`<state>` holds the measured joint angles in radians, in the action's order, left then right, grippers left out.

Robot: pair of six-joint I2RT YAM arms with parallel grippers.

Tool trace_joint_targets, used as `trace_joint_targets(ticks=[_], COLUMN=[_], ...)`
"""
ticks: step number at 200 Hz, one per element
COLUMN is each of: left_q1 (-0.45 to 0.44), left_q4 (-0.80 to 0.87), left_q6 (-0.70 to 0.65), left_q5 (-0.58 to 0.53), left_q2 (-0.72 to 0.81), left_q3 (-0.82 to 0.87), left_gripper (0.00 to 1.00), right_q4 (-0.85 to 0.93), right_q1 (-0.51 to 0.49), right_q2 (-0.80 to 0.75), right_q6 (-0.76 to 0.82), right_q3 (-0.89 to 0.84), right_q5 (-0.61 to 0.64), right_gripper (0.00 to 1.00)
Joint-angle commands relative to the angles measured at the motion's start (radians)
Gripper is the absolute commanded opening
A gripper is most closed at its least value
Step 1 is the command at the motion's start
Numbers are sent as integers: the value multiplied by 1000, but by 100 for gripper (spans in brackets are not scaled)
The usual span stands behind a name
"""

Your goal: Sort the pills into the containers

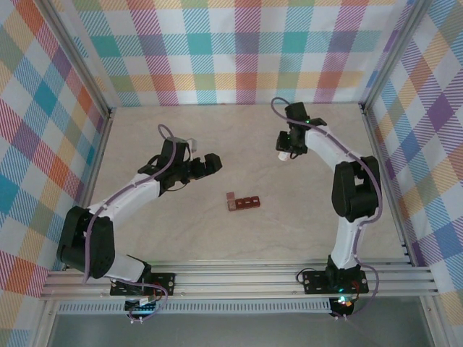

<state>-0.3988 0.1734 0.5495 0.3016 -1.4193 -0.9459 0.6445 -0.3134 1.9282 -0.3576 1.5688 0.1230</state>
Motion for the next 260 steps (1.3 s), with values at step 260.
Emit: trace_joint_targets(ticks=[260], left_q1=[-13], left_q4=[138], left_q6=[-49], left_q5=[-46], left_q2=[176], left_q3=[50], left_gripper=[100], right_q4=[10], right_q1=[-364], right_q2=[-128], right_q6=[-18], right_q3=[-262], right_q5=[31], right_gripper=[30])
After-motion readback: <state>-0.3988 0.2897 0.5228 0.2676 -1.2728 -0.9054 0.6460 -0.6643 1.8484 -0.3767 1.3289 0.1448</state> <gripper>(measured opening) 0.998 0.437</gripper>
